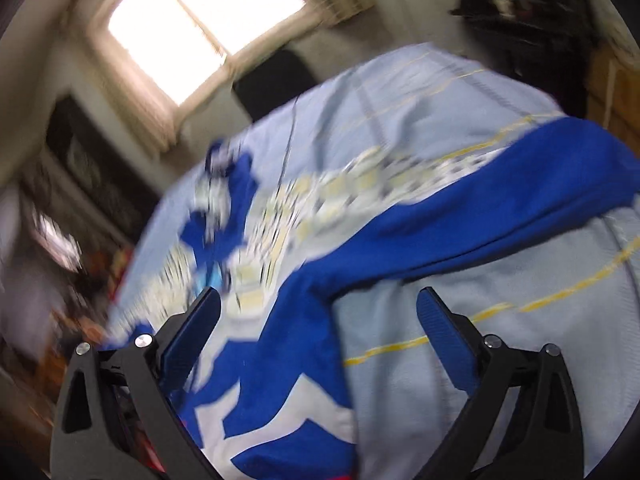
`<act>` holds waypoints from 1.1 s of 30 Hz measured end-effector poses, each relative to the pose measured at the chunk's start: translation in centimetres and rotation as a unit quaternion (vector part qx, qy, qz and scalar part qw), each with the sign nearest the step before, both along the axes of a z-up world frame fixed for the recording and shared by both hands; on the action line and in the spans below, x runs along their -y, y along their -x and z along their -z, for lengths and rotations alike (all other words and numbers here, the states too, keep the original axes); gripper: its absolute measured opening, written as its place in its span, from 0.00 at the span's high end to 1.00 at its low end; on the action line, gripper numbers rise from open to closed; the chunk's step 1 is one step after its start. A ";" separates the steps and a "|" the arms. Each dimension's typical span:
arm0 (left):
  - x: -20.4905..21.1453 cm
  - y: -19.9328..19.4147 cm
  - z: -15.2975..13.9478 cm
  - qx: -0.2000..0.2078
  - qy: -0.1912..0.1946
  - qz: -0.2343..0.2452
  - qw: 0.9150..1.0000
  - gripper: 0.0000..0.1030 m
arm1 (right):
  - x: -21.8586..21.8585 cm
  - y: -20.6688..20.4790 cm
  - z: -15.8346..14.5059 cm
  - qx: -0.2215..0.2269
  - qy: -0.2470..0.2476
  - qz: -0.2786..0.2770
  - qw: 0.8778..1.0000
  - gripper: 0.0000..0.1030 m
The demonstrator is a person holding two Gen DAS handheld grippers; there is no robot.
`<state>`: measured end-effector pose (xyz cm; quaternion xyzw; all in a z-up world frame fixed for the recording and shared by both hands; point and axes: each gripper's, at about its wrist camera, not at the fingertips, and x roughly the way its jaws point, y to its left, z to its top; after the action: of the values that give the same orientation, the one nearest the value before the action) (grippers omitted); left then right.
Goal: Fold large clothes
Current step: 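Grasp the blue sleeve cuff with the right gripper and lift it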
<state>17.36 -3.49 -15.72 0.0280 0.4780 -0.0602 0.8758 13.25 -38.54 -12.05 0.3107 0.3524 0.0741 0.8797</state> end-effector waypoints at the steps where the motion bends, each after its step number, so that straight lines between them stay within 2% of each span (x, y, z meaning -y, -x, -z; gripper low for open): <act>1: -0.1 0.0 0.0 0.000 0.000 0.000 1.000 0.03 | 1.8 0.6 0.0 0.001 -0.019 0.020 1.000 0.06; 5: 0.0 0.0 0.0 0.000 -0.001 0.000 1.000 0.03 | 6.2 1.7 1.3 -0.025 -0.046 0.072 0.996 0.11; 7: 0.1 0.0 0.0 0.000 -0.001 0.000 1.000 0.03 | 7.5 1.7 1.9 -0.037 -0.064 0.091 0.993 0.24; 10: 0.0 0.0 0.0 0.001 -0.001 0.000 1.000 0.03 | 9.3 1.1 2.7 -0.048 -0.096 0.117 0.987 0.27; 16: 0.0 0.0 0.0 0.001 -0.001 0.000 1.000 0.03 | 11.5 -0.3 3.8 -0.080 -0.106 0.188 0.973 0.27; 20: 0.0 0.1 0.0 -0.005 -0.004 0.004 1.000 0.03 | 12.7 -0.8 4.3 -0.079 -0.121 0.222 0.964 0.39; 21: -0.1 0.1 -0.2 -0.009 -0.009 0.006 1.000 0.03 | 12.7 -0.9 4.5 -0.080 -0.122 0.227 0.963 0.49; 22: -0.4 0.1 -0.7 -0.001 -0.013 0.002 1.000 0.03 | 12.8 -1.0 4.8 -0.082 -0.124 0.233 0.961 0.64; 24: -1.8 0.3 -2.6 0.038 -0.016 -0.014 0.999 0.03 | 13.4 -1.3 5.8 -0.085 -0.133 0.241 0.958 0.89; 25: -2.5 0.3 -3.5 0.055 -0.014 -0.018 0.998 0.03 | 13.9 -1.5 6.3 -0.086 -0.146 0.237 0.957 0.93; 28: -5.5 0.2 -5.2 0.084 -0.009 -0.025 0.996 0.03 | 14.3 -1.3 6.2 -0.071 -0.148 0.225 0.960 0.95; 31: -8.3 -0.8 -4.4 0.064 -0.032 -0.051 0.996 0.03 | 13.3 -1.2 3.5 -0.046 -0.103 0.207 0.972 0.95; 33: -10.3 -1.3 -3.0 0.040 -0.023 -0.068 0.997 0.03 | 12.1 -1.4 1.0 -0.025 -0.069 0.190 0.979 0.95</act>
<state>18.67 6.76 -12.69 0.0180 0.4449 0.0115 0.8953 14.62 -50.60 -13.02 0.4333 0.3026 -0.0783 0.8453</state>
